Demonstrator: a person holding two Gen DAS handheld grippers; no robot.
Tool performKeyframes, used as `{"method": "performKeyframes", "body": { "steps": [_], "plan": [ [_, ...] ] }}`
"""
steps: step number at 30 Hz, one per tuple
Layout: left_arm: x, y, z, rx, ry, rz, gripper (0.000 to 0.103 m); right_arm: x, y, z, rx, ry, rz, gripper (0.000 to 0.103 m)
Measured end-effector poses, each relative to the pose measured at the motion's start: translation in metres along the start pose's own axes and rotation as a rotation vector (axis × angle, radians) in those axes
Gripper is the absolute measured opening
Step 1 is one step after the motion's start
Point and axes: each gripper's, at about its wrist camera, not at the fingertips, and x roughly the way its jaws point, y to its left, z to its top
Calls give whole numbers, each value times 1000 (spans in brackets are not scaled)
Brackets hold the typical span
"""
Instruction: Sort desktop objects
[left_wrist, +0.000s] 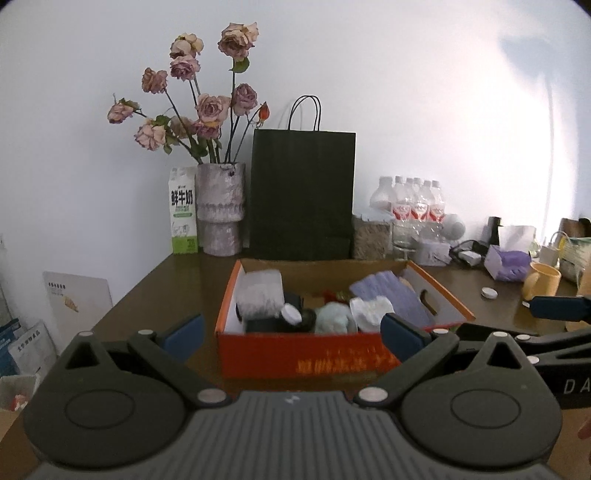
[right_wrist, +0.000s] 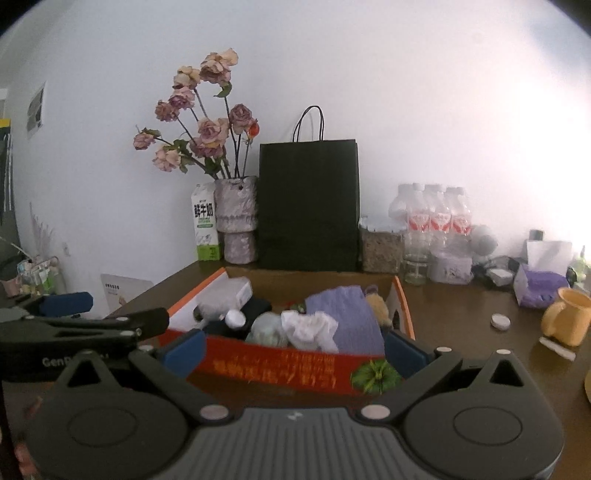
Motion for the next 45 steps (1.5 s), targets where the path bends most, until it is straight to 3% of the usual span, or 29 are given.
{"method": "performKeyframes", "body": {
  "steps": [15,20,45],
  "plan": [
    [-53,-4,-52,10,99,124,103,-42,19,-58,51,124,-13,103],
    [-65,-5,-61,4,104,143,103,-54,25,-68,42,127,-38,103],
    [-83,-8,-63,12,84,156,103,-77,30,-72,35,104,-47,103]
  ]
}}
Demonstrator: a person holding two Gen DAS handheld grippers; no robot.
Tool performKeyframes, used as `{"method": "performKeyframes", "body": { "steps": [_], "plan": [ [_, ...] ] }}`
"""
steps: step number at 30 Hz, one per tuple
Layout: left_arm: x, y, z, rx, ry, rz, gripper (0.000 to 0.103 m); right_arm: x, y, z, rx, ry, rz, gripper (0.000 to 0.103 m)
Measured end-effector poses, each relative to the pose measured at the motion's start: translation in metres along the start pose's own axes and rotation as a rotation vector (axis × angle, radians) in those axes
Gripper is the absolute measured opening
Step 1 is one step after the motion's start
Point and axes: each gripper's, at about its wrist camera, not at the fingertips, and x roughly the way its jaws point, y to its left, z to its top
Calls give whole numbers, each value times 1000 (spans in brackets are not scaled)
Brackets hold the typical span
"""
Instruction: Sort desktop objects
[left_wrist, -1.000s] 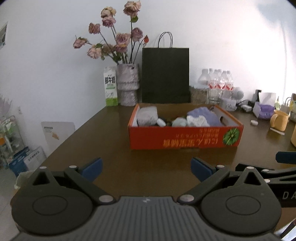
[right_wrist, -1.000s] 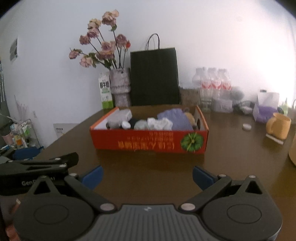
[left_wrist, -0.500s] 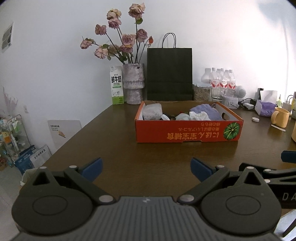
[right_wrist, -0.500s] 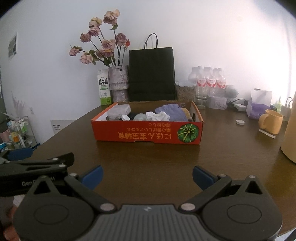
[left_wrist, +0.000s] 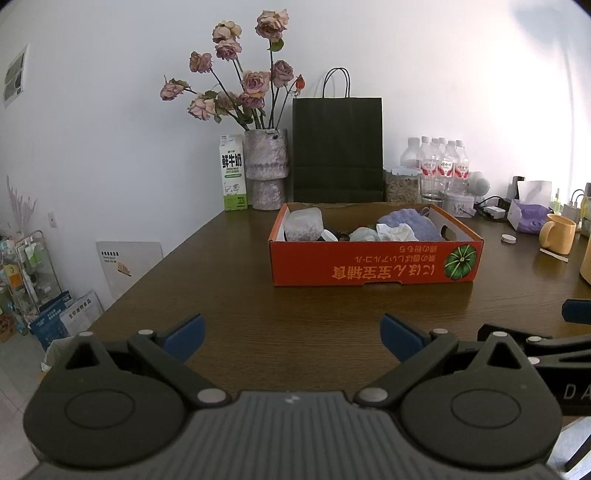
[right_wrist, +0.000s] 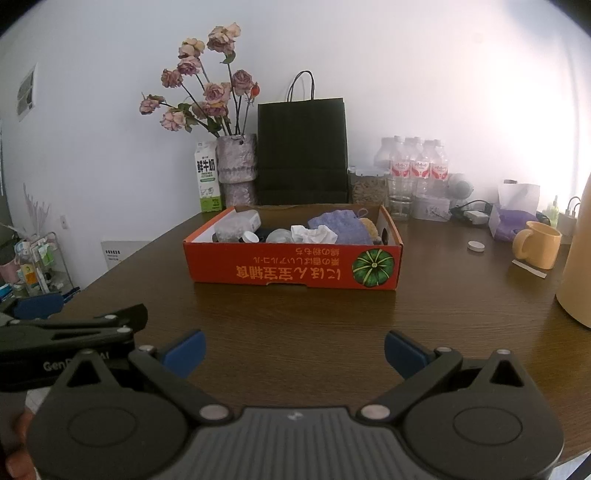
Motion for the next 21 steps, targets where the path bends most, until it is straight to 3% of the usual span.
{"method": "performKeyframes", "body": {
  "steps": [21],
  "plan": [
    [0,2,-3,1,7,4,103,2,-1,-3,6,8,5,103]
  ]
}}
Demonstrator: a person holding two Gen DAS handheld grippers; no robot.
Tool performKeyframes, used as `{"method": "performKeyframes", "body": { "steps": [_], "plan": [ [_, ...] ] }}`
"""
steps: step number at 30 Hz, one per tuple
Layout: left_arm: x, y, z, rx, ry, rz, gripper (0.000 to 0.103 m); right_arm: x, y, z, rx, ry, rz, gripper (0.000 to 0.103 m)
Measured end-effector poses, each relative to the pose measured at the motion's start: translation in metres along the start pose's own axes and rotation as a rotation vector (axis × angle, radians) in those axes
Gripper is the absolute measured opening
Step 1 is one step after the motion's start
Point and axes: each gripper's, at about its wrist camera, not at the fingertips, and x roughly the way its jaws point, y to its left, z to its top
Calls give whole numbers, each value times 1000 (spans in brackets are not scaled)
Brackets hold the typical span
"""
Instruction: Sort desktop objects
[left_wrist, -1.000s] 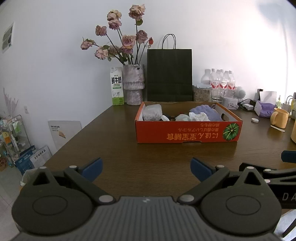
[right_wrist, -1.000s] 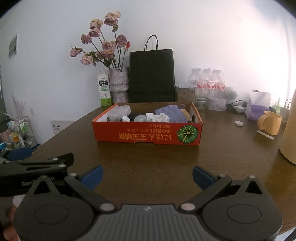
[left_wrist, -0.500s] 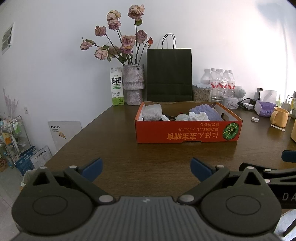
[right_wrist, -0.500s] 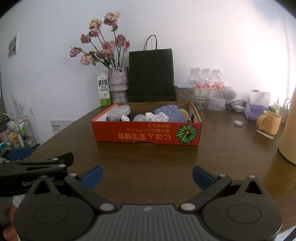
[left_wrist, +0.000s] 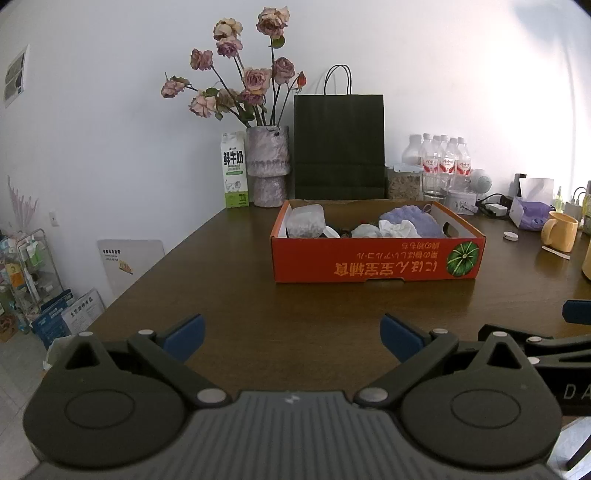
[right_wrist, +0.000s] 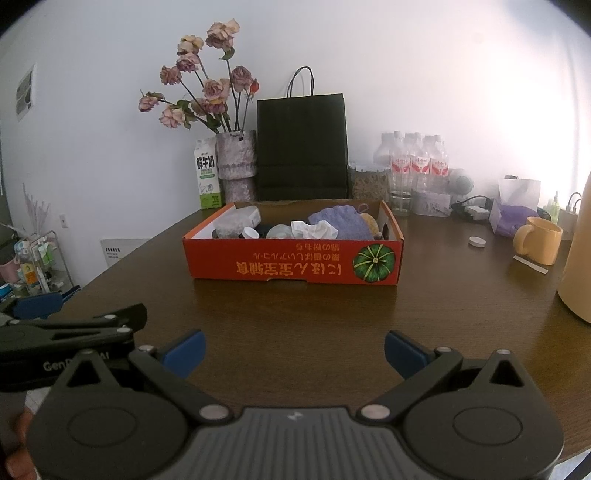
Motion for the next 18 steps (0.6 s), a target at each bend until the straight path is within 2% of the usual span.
{"method": "performKeyframes", "body": {
  "steps": [18],
  "plan": [
    [0,0,-1,-1,4,0,103,0,0,-2,-1,4,-2,103]
  ]
}}
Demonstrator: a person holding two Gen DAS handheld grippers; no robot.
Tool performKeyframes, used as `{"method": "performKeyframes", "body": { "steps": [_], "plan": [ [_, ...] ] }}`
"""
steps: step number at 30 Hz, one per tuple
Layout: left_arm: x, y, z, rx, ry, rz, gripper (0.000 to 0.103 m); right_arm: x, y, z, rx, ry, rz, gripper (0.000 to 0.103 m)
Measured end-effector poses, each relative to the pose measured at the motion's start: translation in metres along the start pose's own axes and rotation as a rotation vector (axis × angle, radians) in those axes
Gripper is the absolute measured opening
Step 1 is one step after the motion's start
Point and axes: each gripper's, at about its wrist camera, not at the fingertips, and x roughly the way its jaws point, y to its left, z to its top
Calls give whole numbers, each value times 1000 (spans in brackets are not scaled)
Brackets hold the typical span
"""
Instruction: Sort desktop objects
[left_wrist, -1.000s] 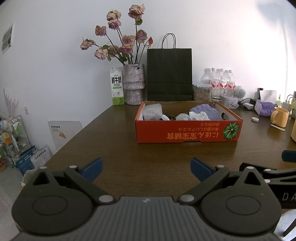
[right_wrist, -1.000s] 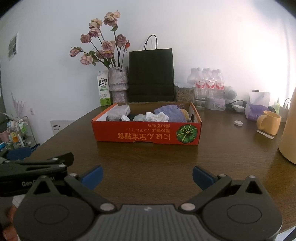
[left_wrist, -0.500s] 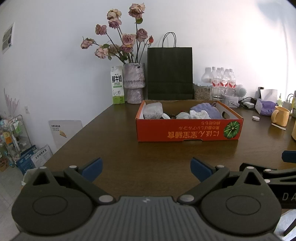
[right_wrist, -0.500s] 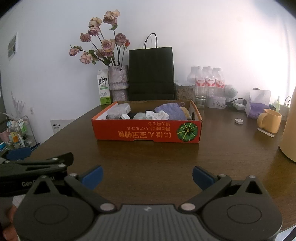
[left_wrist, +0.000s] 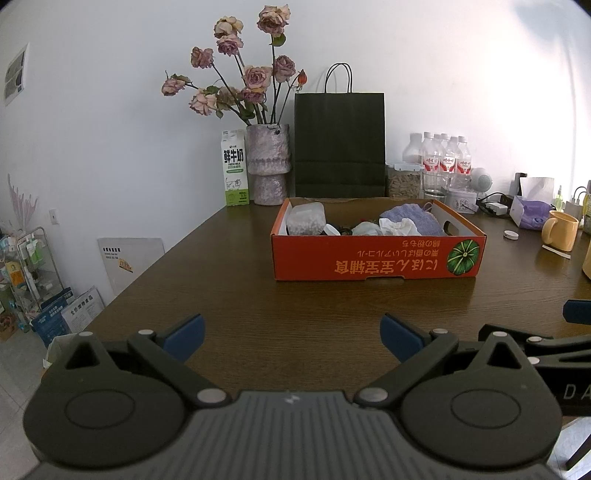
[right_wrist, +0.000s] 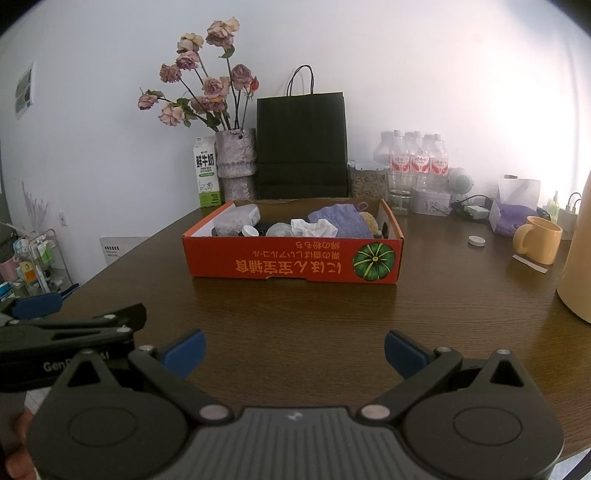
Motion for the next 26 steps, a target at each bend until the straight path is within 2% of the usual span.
{"method": "performKeyframes", "body": {
  "steps": [26],
  "plan": [
    [-2,-1,-3,-3,-4,9,103,0,0,1,0,0,0,103]
  ]
}}
